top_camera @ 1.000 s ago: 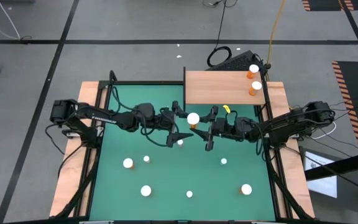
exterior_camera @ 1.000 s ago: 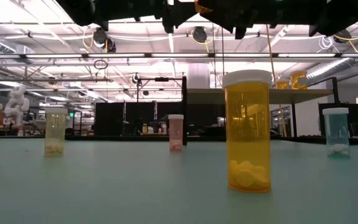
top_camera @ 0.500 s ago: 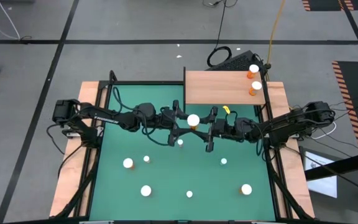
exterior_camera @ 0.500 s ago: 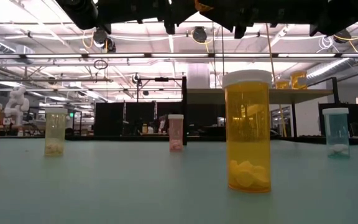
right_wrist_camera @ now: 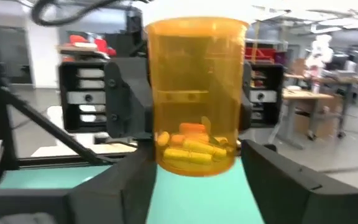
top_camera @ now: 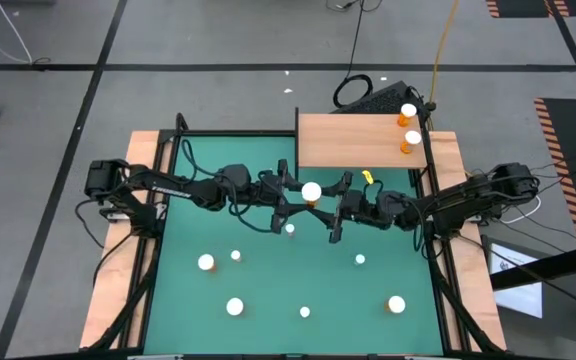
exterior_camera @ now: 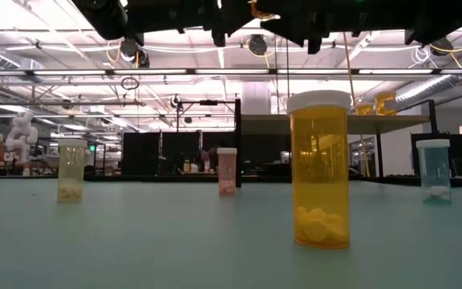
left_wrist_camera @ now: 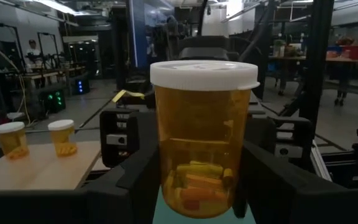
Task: Pick and place medicine bottles onto shelf by color
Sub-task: Put the orange pill bottle on the shelf
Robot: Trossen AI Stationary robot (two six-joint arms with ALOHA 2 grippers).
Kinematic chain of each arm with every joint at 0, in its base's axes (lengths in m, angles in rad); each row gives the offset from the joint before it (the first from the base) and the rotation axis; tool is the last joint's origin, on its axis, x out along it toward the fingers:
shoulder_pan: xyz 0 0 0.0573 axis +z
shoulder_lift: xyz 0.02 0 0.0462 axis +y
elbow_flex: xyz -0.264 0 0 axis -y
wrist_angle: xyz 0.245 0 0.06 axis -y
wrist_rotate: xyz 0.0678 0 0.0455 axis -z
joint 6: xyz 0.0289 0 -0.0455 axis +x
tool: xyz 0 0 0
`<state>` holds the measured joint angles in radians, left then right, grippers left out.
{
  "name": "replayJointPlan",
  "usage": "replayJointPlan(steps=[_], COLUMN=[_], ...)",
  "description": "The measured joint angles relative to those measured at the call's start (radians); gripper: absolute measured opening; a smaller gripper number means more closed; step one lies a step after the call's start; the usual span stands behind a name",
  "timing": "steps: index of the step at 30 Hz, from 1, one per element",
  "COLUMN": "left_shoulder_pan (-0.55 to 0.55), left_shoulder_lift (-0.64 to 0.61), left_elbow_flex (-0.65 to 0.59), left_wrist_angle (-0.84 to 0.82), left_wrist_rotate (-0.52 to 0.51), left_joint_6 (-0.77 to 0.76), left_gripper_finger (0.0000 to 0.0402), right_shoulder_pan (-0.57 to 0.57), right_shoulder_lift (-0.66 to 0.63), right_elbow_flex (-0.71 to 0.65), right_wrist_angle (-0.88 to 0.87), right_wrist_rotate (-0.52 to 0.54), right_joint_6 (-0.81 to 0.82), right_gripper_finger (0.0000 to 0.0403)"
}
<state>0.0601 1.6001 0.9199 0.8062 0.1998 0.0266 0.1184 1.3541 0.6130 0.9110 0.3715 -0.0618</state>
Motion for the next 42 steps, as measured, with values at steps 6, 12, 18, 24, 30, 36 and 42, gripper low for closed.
replayJointPlan(steps=[6, 12, 18, 24, 30, 36, 42], left_shoulder_pan=[0.020, 0.041, 0.067, 0.076, 0.076, 0.076, 0.076], left_shoulder_lift=[-0.002, -0.002, -0.002, -0.002, -0.002, -0.002, -0.002], left_elbow_flex=[0.000, 0.000, 0.000, 0.000, 0.000, 0.000, 0.000], left_wrist_angle=[-0.037, -0.170, -0.238, -0.244, -0.261, -0.261, -0.261], left_wrist_rotate=[0.016, 0.011, 0.006, 0.005, 0.005, 0.003, 0.003], left_joint_6=[-0.009, 0.035, 0.066, 0.078, 0.104, 0.126, 0.134], left_gripper_finger=[0.0198, 0.0199, 0.0200, 0.0200, 0.0200, 0.0200, 0.0200], right_shoulder_pan=[0.000, -0.003, -0.014, -0.051, -0.112, -0.151, -0.181], right_shoulder_lift=[-0.074, -0.237, -0.253, -0.118, 0.054, 0.209, 0.342], right_elbow_flex=[0.001, 0.096, 0.437, 0.817, 1.096, 1.269, 1.441], right_wrist_angle=[-0.291, -0.874, -1.503, -1.794, -1.969, -2.129, -2.286], right_wrist_rotate=[0.063, 0.046, 0.046, 0.004, -0.139, -0.170, -0.201], right_joint_6=[0.092, 0.364, 0.448, 0.303, 0.208, 0.193, 0.188], right_gripper_finger=[0.0330, 0.0350, 0.0340, 0.0339, 0.0339, 0.0339, 0.0339])
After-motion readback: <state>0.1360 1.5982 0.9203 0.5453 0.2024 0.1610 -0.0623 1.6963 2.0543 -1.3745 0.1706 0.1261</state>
